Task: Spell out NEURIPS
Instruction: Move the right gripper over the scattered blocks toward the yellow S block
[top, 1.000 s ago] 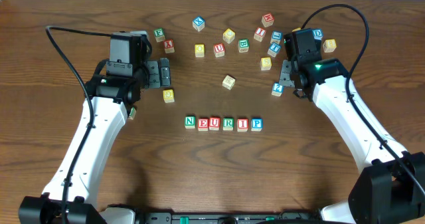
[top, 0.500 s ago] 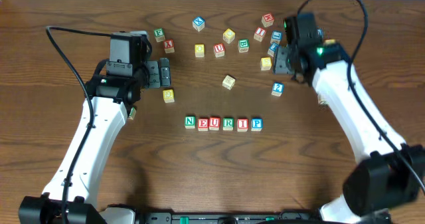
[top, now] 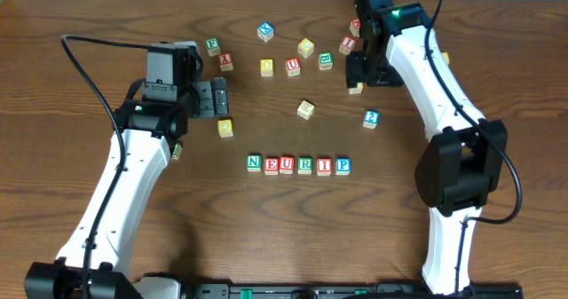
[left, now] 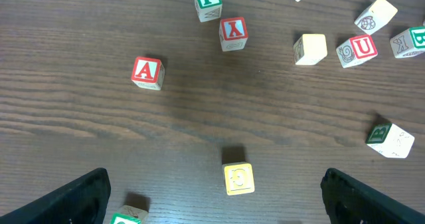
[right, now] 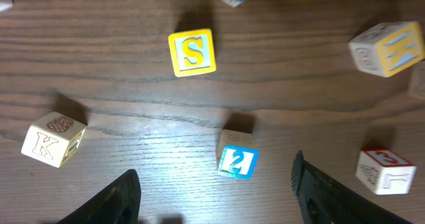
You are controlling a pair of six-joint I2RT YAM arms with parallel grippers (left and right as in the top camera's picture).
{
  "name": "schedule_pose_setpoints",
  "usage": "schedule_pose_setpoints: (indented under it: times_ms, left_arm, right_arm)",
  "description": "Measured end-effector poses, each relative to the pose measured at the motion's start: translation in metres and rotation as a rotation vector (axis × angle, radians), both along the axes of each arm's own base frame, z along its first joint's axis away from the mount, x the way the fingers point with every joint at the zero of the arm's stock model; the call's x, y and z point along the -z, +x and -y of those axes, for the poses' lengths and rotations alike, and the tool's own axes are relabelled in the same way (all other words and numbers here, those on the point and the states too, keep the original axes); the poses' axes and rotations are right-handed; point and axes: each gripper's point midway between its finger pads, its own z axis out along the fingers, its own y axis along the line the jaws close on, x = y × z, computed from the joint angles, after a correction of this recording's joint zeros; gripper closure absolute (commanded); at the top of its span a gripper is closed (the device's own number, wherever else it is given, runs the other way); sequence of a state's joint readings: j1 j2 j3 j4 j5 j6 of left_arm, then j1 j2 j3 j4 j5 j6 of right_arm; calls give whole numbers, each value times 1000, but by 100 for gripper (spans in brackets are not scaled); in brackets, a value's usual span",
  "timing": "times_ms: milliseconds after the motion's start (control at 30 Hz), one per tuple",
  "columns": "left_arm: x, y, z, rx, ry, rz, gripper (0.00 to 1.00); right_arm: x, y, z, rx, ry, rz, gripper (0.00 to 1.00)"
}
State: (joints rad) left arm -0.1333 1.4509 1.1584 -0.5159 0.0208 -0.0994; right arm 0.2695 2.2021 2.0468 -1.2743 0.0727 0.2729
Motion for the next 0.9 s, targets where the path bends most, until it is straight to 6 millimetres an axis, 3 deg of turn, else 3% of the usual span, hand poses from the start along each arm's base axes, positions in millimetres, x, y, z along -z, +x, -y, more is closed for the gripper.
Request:
schedule_pose_setpoints:
  times_ms: [367, 733, 900]
  left_arm:
    - [0, 0, 0, 0, 0, 0, 0]
    - [0, 0, 0, 0, 0, 0, 0]
    - [0, 0, 0, 0, 0, 0, 0]
  right_arm:
    - [2, 1, -4, -3, 22, -1, 33]
    - [-1, 16, -11, -7, 56, 54, 34]
    - [16, 17, -12, -7, 51, 22, 37]
